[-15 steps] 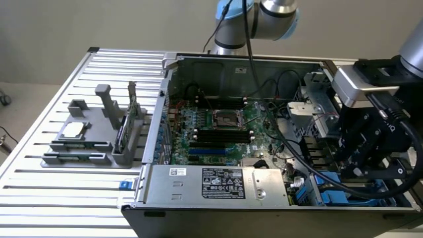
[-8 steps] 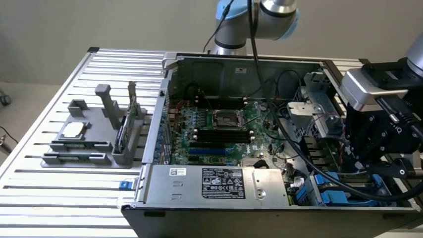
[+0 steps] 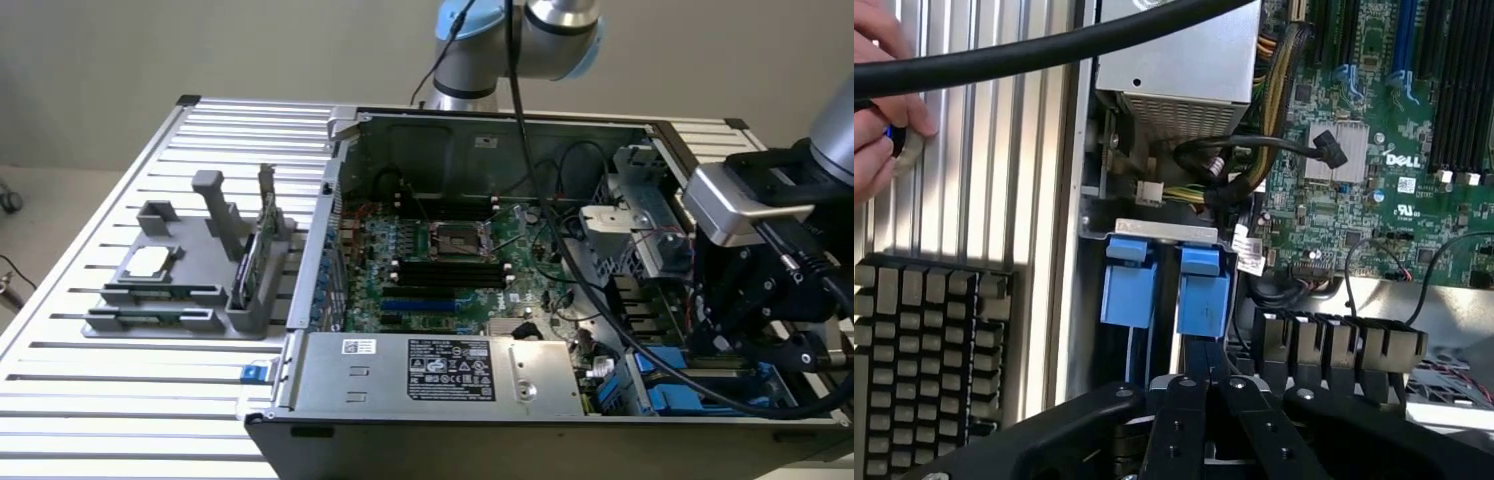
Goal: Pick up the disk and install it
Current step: 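Insert the disk into the insertion slot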
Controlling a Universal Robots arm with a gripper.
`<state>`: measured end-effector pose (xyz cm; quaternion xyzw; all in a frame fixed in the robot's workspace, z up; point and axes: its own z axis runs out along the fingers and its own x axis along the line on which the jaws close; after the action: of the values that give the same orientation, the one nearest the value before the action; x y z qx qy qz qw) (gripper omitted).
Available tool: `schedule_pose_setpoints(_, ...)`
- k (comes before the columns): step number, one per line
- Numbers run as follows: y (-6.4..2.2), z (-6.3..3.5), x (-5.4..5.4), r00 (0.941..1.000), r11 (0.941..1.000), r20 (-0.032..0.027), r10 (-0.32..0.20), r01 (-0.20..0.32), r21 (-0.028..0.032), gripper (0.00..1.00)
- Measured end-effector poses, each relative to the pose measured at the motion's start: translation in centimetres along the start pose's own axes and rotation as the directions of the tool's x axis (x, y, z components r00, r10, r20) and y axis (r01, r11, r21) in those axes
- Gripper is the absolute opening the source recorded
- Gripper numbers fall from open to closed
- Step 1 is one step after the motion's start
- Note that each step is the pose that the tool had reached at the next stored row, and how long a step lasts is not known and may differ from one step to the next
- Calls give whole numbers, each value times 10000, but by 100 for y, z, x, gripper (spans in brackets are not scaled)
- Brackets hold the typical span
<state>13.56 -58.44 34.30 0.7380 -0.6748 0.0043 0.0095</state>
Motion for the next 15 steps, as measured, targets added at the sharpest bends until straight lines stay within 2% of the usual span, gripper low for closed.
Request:
schedule_pose_setpoints(7,-36,115,-5,9999,9999,-19,-147,147,34,11)
schedule_pose_setpoints(15,-39,156,-7,9999,9999,-48,-152,152,32,11)
